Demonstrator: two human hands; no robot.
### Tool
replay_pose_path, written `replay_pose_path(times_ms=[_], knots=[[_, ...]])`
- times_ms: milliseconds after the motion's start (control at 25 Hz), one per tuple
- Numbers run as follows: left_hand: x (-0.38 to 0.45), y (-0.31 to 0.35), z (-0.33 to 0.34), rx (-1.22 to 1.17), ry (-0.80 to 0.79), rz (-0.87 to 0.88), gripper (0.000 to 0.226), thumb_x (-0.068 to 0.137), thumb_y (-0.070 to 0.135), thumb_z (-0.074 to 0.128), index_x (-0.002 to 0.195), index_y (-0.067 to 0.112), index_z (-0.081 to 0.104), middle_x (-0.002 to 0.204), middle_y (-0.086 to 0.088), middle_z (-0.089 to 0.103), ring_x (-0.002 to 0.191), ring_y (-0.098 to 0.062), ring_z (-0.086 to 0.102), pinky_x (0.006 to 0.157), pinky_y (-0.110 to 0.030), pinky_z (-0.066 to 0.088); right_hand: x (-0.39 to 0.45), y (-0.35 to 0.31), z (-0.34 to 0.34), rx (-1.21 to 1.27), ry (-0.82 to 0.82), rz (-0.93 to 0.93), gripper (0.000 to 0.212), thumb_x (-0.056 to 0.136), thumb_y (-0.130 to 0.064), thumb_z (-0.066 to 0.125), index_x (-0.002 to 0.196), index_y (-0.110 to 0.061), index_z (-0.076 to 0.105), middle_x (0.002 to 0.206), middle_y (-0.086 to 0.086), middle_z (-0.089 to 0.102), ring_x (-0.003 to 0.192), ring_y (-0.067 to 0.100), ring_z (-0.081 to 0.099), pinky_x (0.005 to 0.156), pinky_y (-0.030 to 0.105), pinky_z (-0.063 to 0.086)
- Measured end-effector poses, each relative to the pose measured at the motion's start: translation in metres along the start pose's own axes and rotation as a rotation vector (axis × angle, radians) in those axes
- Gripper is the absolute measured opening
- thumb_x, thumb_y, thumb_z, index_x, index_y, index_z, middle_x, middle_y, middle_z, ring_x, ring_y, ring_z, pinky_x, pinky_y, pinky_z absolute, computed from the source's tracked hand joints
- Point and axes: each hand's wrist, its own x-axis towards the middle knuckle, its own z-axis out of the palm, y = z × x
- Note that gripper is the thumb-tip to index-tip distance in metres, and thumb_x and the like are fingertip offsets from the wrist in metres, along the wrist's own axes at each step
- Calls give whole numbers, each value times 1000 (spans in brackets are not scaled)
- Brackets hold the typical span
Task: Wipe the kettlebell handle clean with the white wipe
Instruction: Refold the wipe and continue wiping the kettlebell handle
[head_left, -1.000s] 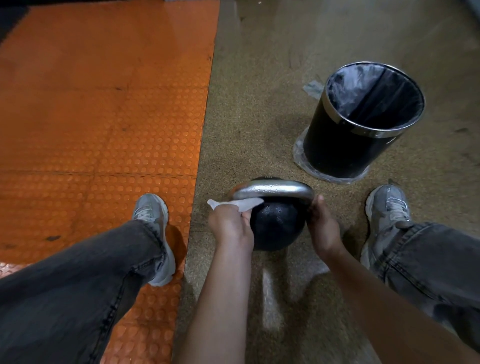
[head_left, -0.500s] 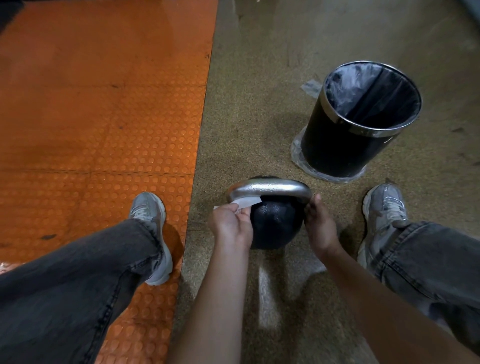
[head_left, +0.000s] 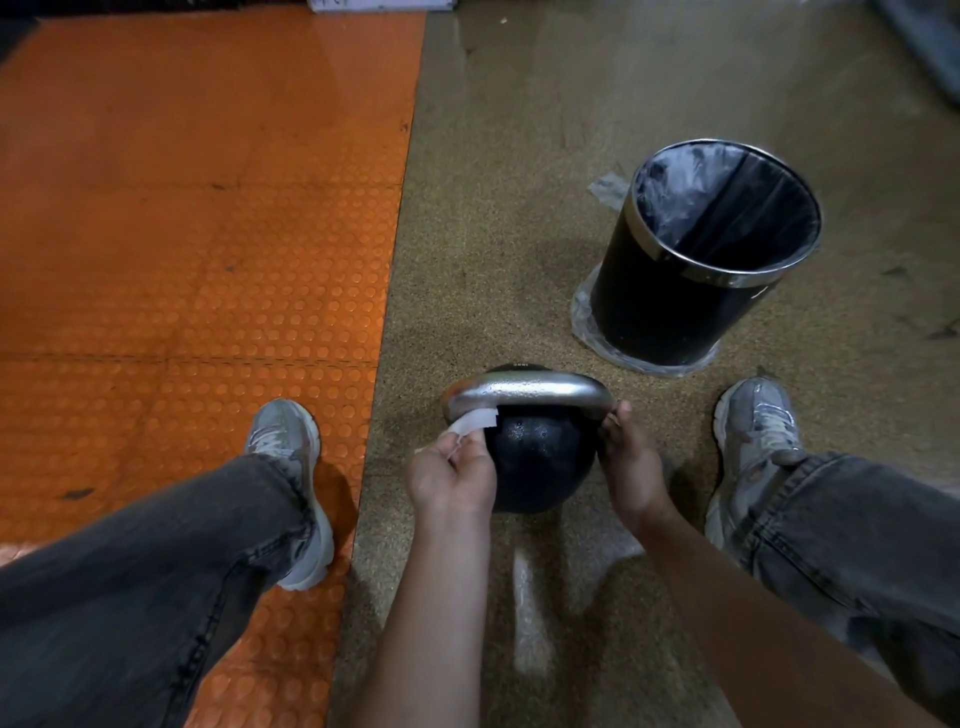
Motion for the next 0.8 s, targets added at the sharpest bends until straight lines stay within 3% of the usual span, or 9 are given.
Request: replay_pose_path(times_ms=[40, 200, 360, 440, 560, 680, 800], knots=[[6, 0, 6, -65, 20, -1, 40, 100, -4, 22, 137, -11, 39, 127, -23, 48, 130, -27, 47, 111, -28, 37, 1, 1, 0, 4, 3, 1, 42, 111, -42, 30, 125, -22, 65, 124, -4, 74, 119, 6, 66, 93, 24, 48], [-3, -7, 9, 33, 113, 64, 39, 103, 0, 25, 138, -13, 34, 140, -25, 39, 138, -32, 39, 115, -36, 33, 3, 1, -1, 37, 56, 15, 51, 107, -47, 41, 140, -10, 54, 133, 6, 68, 128, 18, 61, 104, 35, 46], [2, 0, 7, 27, 106, 26, 37, 103, 3, 27, 136, -10, 38, 151, -22, 31, 139, -29, 37, 111, -30, 34, 6, 8, -4, 20, 58, 5, 46, 106, -49, 44, 135, -16, 57, 133, 3, 69, 130, 19, 60, 112, 43, 43], [2, -2, 14, -14, 152, 34, 32, 104, 3, 27, 128, -13, 42, 151, -24, 31, 142, -31, 33, 116, -32, 30, 3, 6, -3, -1, 65, 16, 54, 100, -57, 48, 134, -16, 57, 134, 5, 68, 131, 21, 60, 115, 47, 42], [-7, -6, 10, 32, 152, 43, 39, 102, -3, 25, 139, -12, 35, 146, -23, 36, 140, -32, 36, 118, -34, 25, 5, 3, -4, 1, 73, 9, 68, 92, -64, 55, 133, -11, 57, 135, 11, 66, 132, 27, 59, 114, 52, 42], [-1, -2, 7, 78, 124, 42, 40, 103, -2, 24, 140, -12, 35, 144, -25, 38, 138, -32, 39, 117, -34, 27, 3, 5, -2, 37, 83, 12, 55, 92, -59, 55, 125, -15, 58, 133, 7, 67, 131, 25, 60, 115, 50, 42], [14, -7, 9, -28, 148, 75, 43, 99, -3, 23, 139, -12, 35, 144, -27, 38, 134, -37, 44, 113, -41, 37, 1, 1, 1, 43, 87, 9, 65, 89, -60, 58, 129, -10, 58, 132, 11, 68, 129, 26, 61, 115, 52, 42]])
